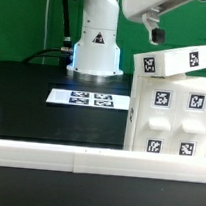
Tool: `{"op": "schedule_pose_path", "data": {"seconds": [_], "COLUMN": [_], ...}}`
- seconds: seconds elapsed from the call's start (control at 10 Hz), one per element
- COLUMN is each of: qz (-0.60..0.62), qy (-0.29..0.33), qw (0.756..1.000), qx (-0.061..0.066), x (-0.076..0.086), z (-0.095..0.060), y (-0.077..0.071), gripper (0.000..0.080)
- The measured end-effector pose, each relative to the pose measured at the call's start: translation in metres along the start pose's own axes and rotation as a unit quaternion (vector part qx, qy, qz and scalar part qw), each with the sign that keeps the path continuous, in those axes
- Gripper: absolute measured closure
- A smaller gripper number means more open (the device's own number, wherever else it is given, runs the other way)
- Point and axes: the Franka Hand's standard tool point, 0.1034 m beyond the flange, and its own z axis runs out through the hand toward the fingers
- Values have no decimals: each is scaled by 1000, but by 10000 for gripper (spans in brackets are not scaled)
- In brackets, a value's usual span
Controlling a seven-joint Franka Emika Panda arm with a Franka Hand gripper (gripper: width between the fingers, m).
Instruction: Assemble cabinet
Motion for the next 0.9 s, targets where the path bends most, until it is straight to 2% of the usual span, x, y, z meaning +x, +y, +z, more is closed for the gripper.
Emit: {"op": "schedule_pose_path", "data": {"seconds": [0.3, 0.8, 0.9], "qz": [-9, -10, -5], "qy": [-4, -5, -23], "qw": [1000, 1000, 1000], "qx": [1, 0, -6], "x": [-4, -5, -5], "z": [-7, -5, -5], "y": [13, 13, 18], "gripper": [2, 2, 2]}}
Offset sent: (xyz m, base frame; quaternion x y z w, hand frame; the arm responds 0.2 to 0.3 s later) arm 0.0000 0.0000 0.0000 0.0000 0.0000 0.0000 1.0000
